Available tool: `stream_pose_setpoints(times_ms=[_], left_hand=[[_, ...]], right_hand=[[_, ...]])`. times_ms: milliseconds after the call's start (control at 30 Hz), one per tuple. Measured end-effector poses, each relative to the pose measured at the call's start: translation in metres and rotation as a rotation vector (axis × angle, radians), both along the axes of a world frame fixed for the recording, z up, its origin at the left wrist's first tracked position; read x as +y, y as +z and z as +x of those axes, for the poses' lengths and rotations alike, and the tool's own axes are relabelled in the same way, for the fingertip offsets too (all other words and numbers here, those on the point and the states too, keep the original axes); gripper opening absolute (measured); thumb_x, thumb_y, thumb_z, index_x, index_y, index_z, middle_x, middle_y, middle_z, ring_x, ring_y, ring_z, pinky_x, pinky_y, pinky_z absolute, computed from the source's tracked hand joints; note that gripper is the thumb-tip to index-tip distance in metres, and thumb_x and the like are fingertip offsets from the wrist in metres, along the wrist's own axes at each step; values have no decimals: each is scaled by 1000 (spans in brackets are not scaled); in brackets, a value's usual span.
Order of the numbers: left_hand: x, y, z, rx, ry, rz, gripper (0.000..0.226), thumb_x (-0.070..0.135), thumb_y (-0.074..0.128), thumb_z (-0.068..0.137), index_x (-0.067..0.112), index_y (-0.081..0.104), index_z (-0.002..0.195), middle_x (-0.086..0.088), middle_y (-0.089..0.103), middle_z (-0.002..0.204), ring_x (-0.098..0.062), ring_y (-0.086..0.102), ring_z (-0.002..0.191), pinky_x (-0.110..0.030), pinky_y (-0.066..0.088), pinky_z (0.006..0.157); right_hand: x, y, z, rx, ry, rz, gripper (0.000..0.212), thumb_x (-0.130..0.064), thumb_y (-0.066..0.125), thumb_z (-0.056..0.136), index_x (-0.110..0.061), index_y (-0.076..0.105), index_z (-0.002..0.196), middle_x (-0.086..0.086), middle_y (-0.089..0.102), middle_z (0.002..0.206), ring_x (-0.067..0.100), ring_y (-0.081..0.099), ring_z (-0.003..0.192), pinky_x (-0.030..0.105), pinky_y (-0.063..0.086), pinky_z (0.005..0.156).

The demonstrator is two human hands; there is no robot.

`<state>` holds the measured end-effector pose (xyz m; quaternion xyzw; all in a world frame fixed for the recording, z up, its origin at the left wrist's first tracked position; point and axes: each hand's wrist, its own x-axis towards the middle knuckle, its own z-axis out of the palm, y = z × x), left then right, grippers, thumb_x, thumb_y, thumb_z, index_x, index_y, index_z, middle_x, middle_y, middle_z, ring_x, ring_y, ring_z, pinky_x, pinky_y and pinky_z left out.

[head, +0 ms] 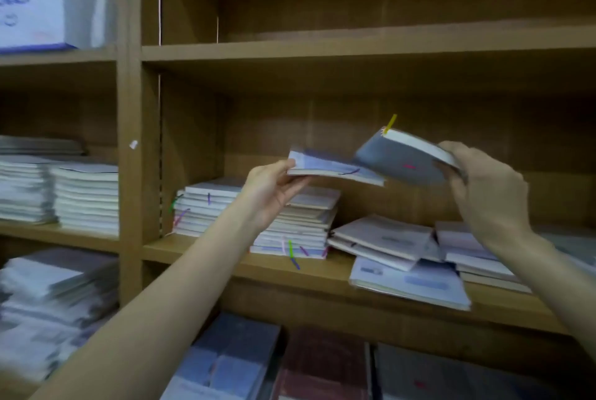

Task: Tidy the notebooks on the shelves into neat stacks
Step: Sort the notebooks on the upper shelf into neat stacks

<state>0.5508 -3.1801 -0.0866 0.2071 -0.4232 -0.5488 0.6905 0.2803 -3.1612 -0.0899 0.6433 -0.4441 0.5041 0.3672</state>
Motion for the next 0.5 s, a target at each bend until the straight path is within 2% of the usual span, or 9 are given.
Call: stream_pose_setpoints(times_ms=[100,200,267,367,433,500], left_hand=[[-21,-12,28,-138,171,73,16,3,50,94,-10,54,101,-23,59,100,-25,63,83,-31,58,74],[-37,-30,46,-371,332,121,32,14,51,95,-5,52,121,-19,58,117,-26,62,98,-25,54,76],[-39,-40,57,-575,366,10,33,20,52,95,1,56,122,-8,61,113,-20,59,106,-27,50,87],[-43,-57,77,-1051,499,-214,45,29,66,85,23,52,127,6,57,117,-13,50,113,-32,44,97],[-49,-65,84,-1134,581,-240,58,32,71,79,33,44,130,6,52,123,-21,43,120,-40,42,100],[-52,-68,85,-1124,699,-219,62,32,72,78,30,42,133,3,43,132,-22,36,125,-39,38,104]], right_hand=[[-9,5,32,4,0,44,32,-8,62,87,-12,61,118,14,67,94,39,62,76,41,49,58],[-17,-1,64,98,-5,178,30,-11,60,88,-14,61,118,11,67,95,36,62,75,38,47,56],[-23,-10,79,184,-17,238,31,-12,61,87,-18,61,118,9,67,96,35,62,75,34,43,54],[-29,-14,91,228,-67,293,34,-19,52,93,-26,53,127,1,63,112,30,62,89,29,37,57],[-32,-11,96,264,-133,407,33,-30,40,98,-30,43,131,-3,58,118,26,60,96,29,37,60],[-33,-10,101,330,-157,504,31,-38,30,100,-28,37,128,-3,56,116,25,59,97,30,37,63]])
